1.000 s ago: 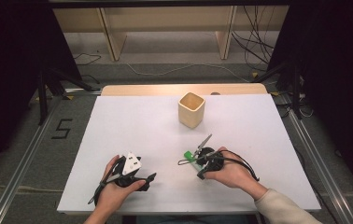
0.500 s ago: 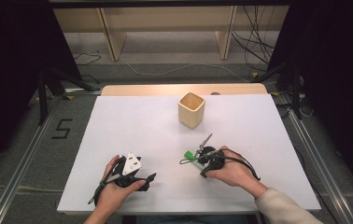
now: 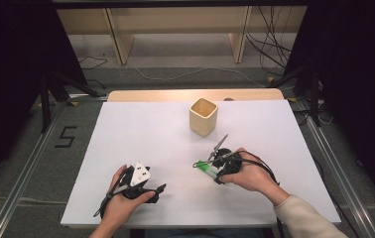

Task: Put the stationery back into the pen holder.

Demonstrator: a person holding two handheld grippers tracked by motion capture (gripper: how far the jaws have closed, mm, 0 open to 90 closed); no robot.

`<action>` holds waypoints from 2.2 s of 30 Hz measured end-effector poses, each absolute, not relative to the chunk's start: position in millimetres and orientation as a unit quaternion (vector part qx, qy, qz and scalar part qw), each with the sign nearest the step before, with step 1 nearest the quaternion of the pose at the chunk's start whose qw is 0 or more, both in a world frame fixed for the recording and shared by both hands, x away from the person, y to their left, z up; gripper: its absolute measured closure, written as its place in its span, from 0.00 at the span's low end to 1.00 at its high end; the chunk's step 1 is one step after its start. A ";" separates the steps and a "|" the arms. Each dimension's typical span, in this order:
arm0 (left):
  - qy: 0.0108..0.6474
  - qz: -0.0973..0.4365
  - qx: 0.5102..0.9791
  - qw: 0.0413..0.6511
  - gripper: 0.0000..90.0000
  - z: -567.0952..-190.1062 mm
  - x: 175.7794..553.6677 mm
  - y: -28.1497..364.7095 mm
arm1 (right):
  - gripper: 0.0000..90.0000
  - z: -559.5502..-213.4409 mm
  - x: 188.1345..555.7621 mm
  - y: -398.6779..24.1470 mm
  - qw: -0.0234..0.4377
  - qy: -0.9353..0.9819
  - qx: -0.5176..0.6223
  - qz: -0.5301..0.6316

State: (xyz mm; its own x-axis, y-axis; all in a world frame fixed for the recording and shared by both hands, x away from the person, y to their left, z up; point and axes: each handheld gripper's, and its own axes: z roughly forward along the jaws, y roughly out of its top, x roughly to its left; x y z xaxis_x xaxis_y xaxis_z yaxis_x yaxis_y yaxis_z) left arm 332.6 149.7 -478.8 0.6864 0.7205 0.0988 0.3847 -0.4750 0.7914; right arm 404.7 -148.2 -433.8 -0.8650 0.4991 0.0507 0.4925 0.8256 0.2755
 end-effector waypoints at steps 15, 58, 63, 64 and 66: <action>0.332 0.216 0.832 0.389 0.22 -479.1 332.7 149.9 | 0.59 -438.8 425.8 -138.7 0.014 0.958 0.271 0.093; 0.331 0.215 0.832 0.390 0.23 -479.2 332.5 150.1 | 0.70 -452.2 433.2 -122.7 0.014 0.967 0.249 0.046; 0.330 0.215 0.832 0.390 0.23 -479.3 332.5 150.0 | 0.72 -452.3 433.1 -122.6 0.011 0.966 0.255 0.046; 0.330 0.215 0.832 0.390 0.23 -479.2 332.5 150.1 | 0.72 -452.3 433.1 -122.6 0.011 0.966 0.255 0.046; 0.330 0.215 0.832 0.391 0.23 -479.3 332.5 150.1 | 0.72 -452.2 433.0 -122.6 0.009 0.966 0.256 0.046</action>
